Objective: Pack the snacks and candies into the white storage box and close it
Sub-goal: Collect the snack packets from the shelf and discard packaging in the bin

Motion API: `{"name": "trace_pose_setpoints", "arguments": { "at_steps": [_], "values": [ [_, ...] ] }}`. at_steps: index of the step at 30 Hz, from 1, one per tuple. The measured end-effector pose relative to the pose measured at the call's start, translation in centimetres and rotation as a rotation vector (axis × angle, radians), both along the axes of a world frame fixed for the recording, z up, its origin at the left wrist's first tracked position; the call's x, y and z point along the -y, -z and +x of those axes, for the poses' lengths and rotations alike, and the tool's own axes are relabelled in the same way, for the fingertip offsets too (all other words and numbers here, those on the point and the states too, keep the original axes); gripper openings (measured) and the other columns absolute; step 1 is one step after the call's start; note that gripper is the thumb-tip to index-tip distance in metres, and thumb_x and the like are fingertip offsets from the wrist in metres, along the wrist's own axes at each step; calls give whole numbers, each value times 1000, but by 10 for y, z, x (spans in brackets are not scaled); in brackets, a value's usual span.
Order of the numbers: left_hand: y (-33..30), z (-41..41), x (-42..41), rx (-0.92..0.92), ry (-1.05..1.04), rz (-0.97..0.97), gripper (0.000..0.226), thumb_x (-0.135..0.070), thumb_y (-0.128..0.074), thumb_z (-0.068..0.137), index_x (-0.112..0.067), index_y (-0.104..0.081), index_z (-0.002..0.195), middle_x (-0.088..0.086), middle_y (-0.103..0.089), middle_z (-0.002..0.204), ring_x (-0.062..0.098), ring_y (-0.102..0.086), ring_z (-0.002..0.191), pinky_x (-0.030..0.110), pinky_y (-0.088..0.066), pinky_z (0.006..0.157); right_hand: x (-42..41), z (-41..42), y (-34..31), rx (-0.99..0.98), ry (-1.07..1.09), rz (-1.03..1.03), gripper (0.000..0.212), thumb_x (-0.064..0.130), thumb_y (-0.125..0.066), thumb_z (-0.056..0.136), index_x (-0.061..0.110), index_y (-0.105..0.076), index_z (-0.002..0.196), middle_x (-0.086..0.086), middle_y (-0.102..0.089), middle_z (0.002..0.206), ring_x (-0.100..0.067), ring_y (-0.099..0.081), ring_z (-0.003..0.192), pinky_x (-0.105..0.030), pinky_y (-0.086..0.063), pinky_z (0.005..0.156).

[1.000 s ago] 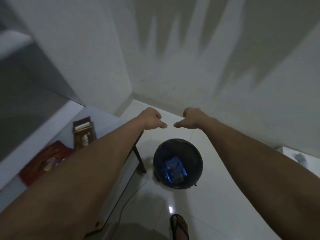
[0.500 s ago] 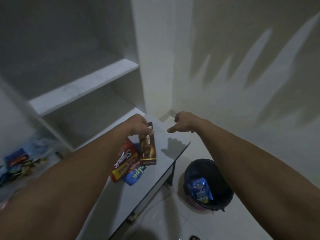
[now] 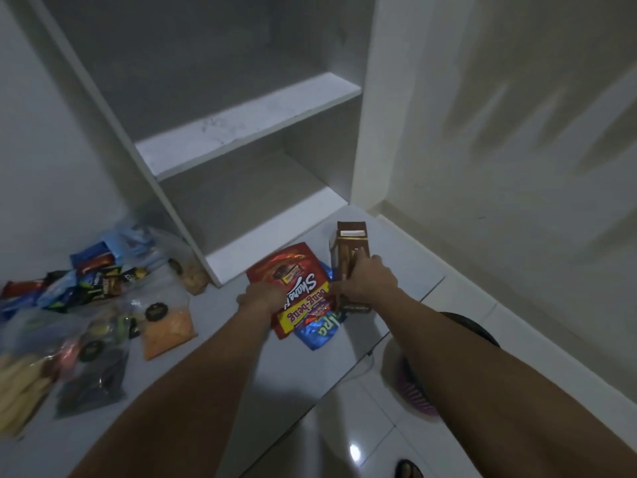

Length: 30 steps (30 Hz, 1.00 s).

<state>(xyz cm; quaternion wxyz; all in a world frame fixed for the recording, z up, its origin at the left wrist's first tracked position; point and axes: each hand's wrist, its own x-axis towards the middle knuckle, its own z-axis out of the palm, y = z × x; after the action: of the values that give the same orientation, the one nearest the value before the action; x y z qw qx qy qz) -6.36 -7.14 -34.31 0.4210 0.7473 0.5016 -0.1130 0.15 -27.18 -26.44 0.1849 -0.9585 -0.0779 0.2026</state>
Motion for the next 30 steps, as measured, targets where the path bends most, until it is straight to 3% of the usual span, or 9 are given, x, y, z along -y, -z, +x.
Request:
{"name": "trace_pose_setpoints", "arguments": {
  "at_steps": [4,7,10,12,16,21,26,28,30],
  "values": [
    [59,6,-11,62,-255,-78,72,-51,-70,41,-15,-55,102,9,-62,97,32,-65,87,50,-57,70,-5,-4,15,-14,24,17,93,55,-80,65,21,-32,138,-12,-44,125,-31,-57,110,-44,-53,91],
    [84,16,-12,160,-381,-203,77,-43,-78,31,-18,-61,101,6,-70,90,30,-70,74,55,-57,61,-7,-6,23,-19,19,47,93,54,-80,65,24,-30,137,-12,-46,125,-31,-58,110,-46,-53,92],
    [30,2,18,270,-455,-307,44,-30,-76,54,-15,-65,93,8,-73,80,29,-71,59,53,-58,59,-6,-7,28,-14,15,62,94,54,-81,63,27,-29,136,-11,-47,124,-31,-58,109,-46,-53,90],
    [-17,-13,39,311,-492,-368,26,-27,-71,68,-13,-62,88,11,-72,77,30,-71,59,53,-59,60,-4,-7,30,-13,9,72,94,53,-81,63,28,-28,137,-10,-48,124,-30,-58,109,-45,-54,89],
    [-27,-15,48,355,-484,-372,15,-23,-66,75,-13,-60,84,11,-71,80,32,-71,67,53,-59,66,-2,-3,29,-12,2,95,93,52,-82,62,28,-29,136,-10,-49,123,-29,-59,107,-45,-55,89],
    [-29,7,53,419,-313,-150,43,-29,-61,61,-27,-46,102,7,-68,93,31,-70,69,52,-59,65,20,5,15,12,27,103,89,50,-81,67,26,-32,137,-11,-49,124,-31,-57,110,-44,-52,92],
    [-85,31,87,540,0,-105,90,-2,-65,82,-39,-16,146,3,-58,115,31,-66,96,51,-58,78,63,20,-18,59,94,110,78,40,-80,70,25,-38,135,-13,-49,120,-35,-56,110,-42,-49,91],
    [-101,44,106,559,156,-60,79,5,-62,84,-32,-30,146,9,-59,124,31,-63,104,47,-56,86,86,27,-29,94,127,107,75,38,-79,69,26,-40,132,-14,-51,119,-35,-57,108,-41,-50,89],
    [-115,57,129,559,279,24,58,7,-58,82,-20,-54,133,12,-60,127,30,-62,106,41,-54,91,112,34,-39,118,159,105,72,38,-79,68,24,-43,129,-14,-53,118,-35,-57,105,-41,-51,89]
  ]
}}
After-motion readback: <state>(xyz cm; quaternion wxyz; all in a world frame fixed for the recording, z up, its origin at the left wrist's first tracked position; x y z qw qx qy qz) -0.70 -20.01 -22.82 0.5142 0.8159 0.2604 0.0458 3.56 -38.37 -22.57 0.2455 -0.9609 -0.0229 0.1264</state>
